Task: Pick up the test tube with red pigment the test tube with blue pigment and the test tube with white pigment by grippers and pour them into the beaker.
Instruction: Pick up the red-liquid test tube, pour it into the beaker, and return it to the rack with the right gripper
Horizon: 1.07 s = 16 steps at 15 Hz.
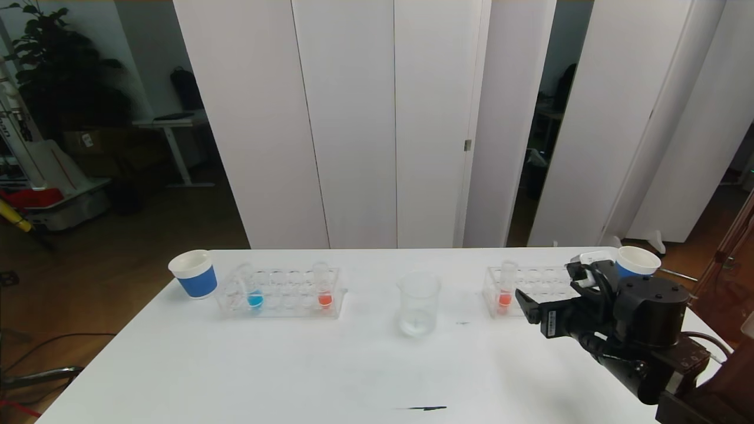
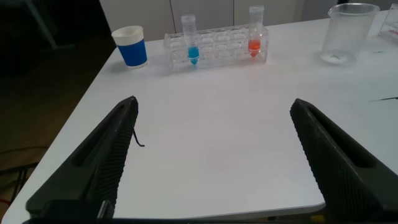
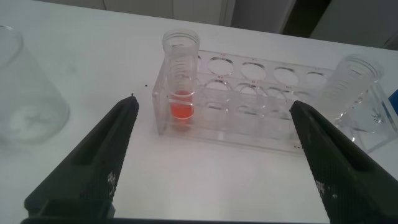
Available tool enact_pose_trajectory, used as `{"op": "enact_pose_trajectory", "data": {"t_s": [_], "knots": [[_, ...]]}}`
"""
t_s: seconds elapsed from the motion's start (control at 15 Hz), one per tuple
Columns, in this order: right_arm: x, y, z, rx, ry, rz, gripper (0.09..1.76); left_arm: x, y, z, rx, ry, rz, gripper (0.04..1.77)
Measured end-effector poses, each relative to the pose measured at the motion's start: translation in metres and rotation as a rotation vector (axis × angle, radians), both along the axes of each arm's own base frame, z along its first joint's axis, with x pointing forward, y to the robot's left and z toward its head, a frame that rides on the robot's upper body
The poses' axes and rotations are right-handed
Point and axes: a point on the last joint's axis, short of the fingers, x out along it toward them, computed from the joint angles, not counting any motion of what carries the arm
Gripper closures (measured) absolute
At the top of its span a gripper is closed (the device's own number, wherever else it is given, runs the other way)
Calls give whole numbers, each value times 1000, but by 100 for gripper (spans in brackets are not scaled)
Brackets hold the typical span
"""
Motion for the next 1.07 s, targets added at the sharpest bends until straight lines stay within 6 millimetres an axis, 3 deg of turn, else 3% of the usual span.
{"op": "enact_pose_trajectory", "data": {"t_s": [0.33,1.07], "knots": [[31,16,-8,8,-32,15,11,0,0,0,0,0,0,6],[64,30,-31,11,-42,20,11,0,0,0,0,0,0,6]]}}
